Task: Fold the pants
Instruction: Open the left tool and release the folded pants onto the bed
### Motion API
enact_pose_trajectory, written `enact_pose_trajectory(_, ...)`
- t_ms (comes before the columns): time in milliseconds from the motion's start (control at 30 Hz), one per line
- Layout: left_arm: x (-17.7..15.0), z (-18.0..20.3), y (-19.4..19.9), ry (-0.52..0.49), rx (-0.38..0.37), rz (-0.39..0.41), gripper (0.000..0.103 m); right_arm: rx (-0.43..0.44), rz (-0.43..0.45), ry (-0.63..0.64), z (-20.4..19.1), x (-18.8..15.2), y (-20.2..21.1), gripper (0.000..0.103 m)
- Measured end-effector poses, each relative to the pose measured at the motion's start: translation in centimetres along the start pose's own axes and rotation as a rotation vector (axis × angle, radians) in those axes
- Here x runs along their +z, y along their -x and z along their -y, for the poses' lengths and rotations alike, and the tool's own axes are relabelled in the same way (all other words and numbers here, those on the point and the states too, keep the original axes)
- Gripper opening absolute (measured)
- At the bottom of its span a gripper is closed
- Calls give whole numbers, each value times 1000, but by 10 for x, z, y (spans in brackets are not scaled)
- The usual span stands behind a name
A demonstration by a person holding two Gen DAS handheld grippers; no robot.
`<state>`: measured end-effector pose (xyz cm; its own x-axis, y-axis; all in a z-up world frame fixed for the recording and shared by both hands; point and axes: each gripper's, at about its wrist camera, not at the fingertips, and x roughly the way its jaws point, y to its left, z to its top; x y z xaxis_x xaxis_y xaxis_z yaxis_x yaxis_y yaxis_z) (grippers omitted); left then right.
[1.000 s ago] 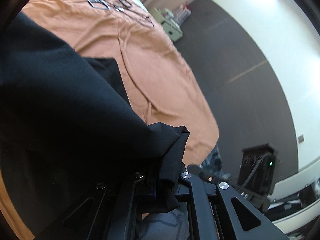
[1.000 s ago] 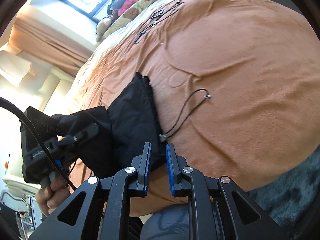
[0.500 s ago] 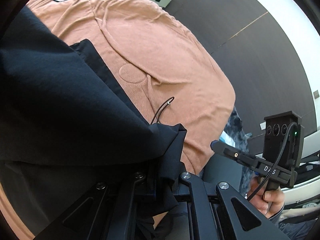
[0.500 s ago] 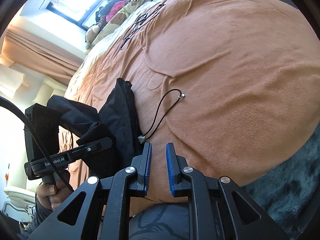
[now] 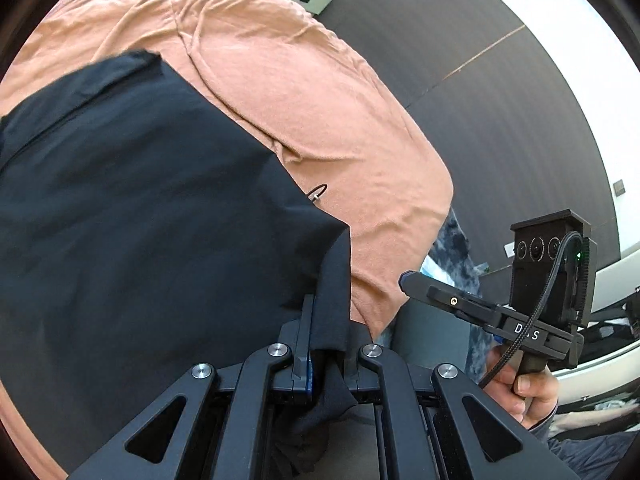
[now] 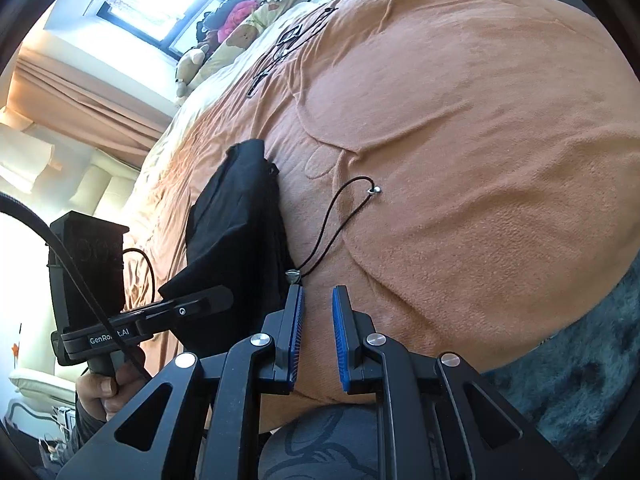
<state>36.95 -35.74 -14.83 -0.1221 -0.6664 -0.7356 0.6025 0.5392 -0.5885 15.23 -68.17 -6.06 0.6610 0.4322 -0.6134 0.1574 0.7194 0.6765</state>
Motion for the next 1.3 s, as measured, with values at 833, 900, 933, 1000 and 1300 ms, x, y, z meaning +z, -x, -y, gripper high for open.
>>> enact_pose_trajectory(833,-53,-47,53,166,-35,140,54,139,-54,-12,-27,2,-44,46)
enact_pose_trajectory(900,-59,-58,59,195,-18,156,54,148,-38,-27,-25,3,-44,46)
enact_pose_trajectory(933,-63,-63,61,206,-2,163,54,152,-31,-29,-25,5,-44,46)
enact_pose_trajectory(1000,-69,-78,69,233,23,174,54,135,-32,-13,-27,5,-47,46)
enact_pose_trajectory(1300,-91,-115,89,358,99,236,54,39,-121,53,-35,-13,-75,0)
